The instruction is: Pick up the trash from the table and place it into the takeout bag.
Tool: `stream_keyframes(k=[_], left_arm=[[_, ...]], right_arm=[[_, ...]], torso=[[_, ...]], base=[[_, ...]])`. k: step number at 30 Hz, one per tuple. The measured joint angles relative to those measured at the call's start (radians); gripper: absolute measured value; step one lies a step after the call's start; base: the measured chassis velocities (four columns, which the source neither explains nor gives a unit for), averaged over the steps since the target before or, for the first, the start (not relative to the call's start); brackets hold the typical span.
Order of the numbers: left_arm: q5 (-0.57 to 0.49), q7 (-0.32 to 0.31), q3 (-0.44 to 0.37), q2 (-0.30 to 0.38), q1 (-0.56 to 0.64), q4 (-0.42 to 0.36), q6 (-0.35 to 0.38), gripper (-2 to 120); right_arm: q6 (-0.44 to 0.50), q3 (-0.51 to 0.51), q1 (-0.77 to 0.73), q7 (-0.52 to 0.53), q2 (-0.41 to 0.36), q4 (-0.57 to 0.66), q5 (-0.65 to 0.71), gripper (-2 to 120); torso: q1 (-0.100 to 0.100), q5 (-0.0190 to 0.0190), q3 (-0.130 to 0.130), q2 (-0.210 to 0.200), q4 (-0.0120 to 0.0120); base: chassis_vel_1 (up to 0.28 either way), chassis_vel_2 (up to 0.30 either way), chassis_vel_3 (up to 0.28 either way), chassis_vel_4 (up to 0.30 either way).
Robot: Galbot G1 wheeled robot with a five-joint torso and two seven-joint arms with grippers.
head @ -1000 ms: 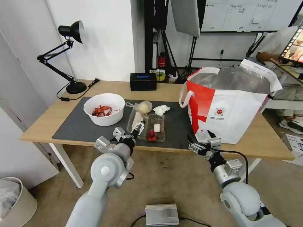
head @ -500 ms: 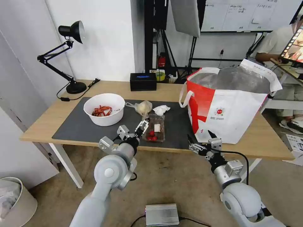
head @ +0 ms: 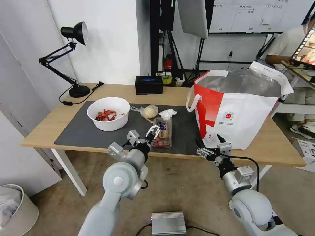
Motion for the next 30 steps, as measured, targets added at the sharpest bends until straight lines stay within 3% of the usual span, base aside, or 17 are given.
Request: stream_keyframes(k=[3,5,6,8,9,12,13,15,16,18,19,22,23,26,30], left_arm=[[0.049,0.014,0.000,0.020,-0.002,0.001,0.018,100],[0.178,0.082,0.004,0.058,-0.010,0.022,0.038,100],[0.178,0.082,0.004,0.058,-0.010,0.022,0.038,100],[0.328,0.185,0.016,0.123,-0.029,0.054,0.050,95],[0.328,0.185,0.016,0.123,-0.029,0.054,0.050,95],[0.582,0.380,0.043,0.249,-0.066,0.112,0.029,82],[0.582,0.380,0.043,0.249,-0.066,0.112,0.029,82],[0.618,0.511,0.063,0.335,-0.098,0.132,0.002,71],[0.618,0.511,0.063,0.335,-0.098,0.132,0.002,71],[0.614,0.620,0.089,0.409,-0.128,0.153,-0.019,60],[0.614,0.620,0.089,0.409,-0.128,0.153,-0.019,60],[0.622,0.725,0.144,0.462,-0.159,0.196,-0.050,45],[0.622,0.725,0.144,0.462,-0.159,0.196,-0.050,45],[0.646,0.766,0.203,0.478,-0.187,0.229,-0.066,30],[0.661,0.772,0.246,0.471,-0.212,0.265,-0.070,15]], right_arm=[[0.003,0.001,0.000,-0.002,-0.002,0.002,0.007,100],[0.003,0.002,0.002,-0.004,-0.007,0.004,0.018,100],[0.003,0.002,0.002,-0.004,-0.007,0.004,0.018,100],[0.004,0.001,0.007,-0.004,-0.009,0.010,0.038,100],[0.004,0.001,0.007,-0.004,-0.009,0.010,0.038,100],[-0.001,-0.006,0.017,-0.005,-0.018,0.025,0.109,100],[-0.001,-0.006,0.017,-0.005,-0.018,0.025,0.109,100],[-0.003,-0.008,0.024,-0.005,-0.029,0.033,0.172,100],[-0.003,-0.008,0.024,-0.005,-0.029,0.033,0.172,100],[-0.005,-0.009,0.028,-0.004,-0.037,0.040,0.231,100],[-0.005,-0.009,0.028,-0.004,-0.037,0.040,0.231,100],[-0.008,-0.015,0.039,-0.001,-0.041,0.042,0.275,100],[-0.008,-0.015,0.039,-0.001,-0.041,0.042,0.275,100],[-0.019,-0.036,0.056,0.008,-0.042,0.043,0.299,100],[-0.032,-0.060,0.079,0.023,-0.041,0.040,0.328,100]], torso=[[0.000,0.0000,0.000,0.000,0.0000],[0.000,-0.0001,0.000,0.000,0.0000],[0.000,-0.0001,0.000,0.000,0.0000],[0.000,-0.0001,0.000,0.000,0.0000],[0.000,-0.0001,0.000,0.000,0.0000],[0.000,-0.0002,0.000,0.000,0.0001],[0.000,-0.0002,0.000,0.000,0.0001],[0.000,-0.0003,0.000,0.000,0.0002],[0.000,-0.0003,0.000,0.000,0.0002],[0.000,0.0001,0.000,0.000,0.0001],[0.000,0.0001,0.000,0.000,0.0001],[0.000,-0.0001,0.000,0.000,0.0001],[0.000,-0.0001,0.000,0.000,0.0001],[0.000,0.0000,0.000,0.000,0.0000],[0.000,-0.0001,0.000,0.000,0.0000]], base=[[0.000,0.000,0.000,0.000],[0.000,0.000,0.000,0.000],[0.000,0.000,0.000,0.000],[0.000,0.000,0.000,0.000],[0.000,0.000,0.000,0.000],[0.000,0.000,0.000,0.000],[0.000,0.000,0.000,0.000],[0.000,0.000,0.000,0.000],[0.000,0.000,0.000,0.000],[0.000,0.000,0.000,0.000],[0.000,0.000,0.000,0.000],[0.000,0.000,0.000,0.000],[0.000,0.000,0.000,0.000],[0.000,0.000,0.000,0.000],[0.000,0.000,0.000,0.000]])
